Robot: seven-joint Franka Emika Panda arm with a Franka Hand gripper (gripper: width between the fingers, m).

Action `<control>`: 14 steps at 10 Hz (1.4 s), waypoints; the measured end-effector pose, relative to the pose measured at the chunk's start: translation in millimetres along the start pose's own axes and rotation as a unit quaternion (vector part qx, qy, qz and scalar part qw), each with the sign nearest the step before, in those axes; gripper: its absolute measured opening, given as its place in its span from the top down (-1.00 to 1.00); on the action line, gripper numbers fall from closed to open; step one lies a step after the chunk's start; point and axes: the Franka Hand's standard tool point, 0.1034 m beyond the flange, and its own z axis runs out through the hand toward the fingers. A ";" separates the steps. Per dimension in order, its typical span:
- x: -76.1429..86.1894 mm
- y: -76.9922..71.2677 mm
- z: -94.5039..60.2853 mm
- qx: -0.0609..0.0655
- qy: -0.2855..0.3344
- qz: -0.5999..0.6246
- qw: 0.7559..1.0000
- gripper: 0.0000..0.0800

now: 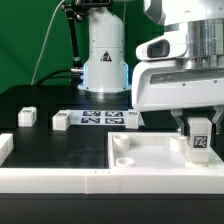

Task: Assemble one leg

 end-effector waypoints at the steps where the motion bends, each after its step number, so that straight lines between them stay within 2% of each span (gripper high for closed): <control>1: 0.0 0.2 0.0 0.000 0.000 0.014 1.000 0.26; 2: -0.1 0.5 0.1 0.000 0.000 0.013 1.000 0.26; 3: -1.0 1.3 0.8 0.006 -0.002 0.086 0.996 0.26; 6: -2.6 0.9 1.3 0.011 0.001 0.278 0.961 0.26; 8: -3.5 -0.5 1.8 0.016 -0.003 0.388 0.921 0.26; 10: -4.7 -3.8 2.7 0.024 -0.010 0.503 0.864 0.26; 12: -5.0 -5.7 2.8 0.026 -0.013 0.579 0.815 0.26; 13: -5.2 -6.4 2.8 0.029 -0.018 0.622 0.782 0.26; 14: -4.7 -6.0 2.4 0.029 -0.020 0.626 0.779 0.26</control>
Offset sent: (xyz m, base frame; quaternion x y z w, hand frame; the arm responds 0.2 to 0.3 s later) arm -0.0131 0.0006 -0.0039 0.0112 -0.0160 0.3392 0.9405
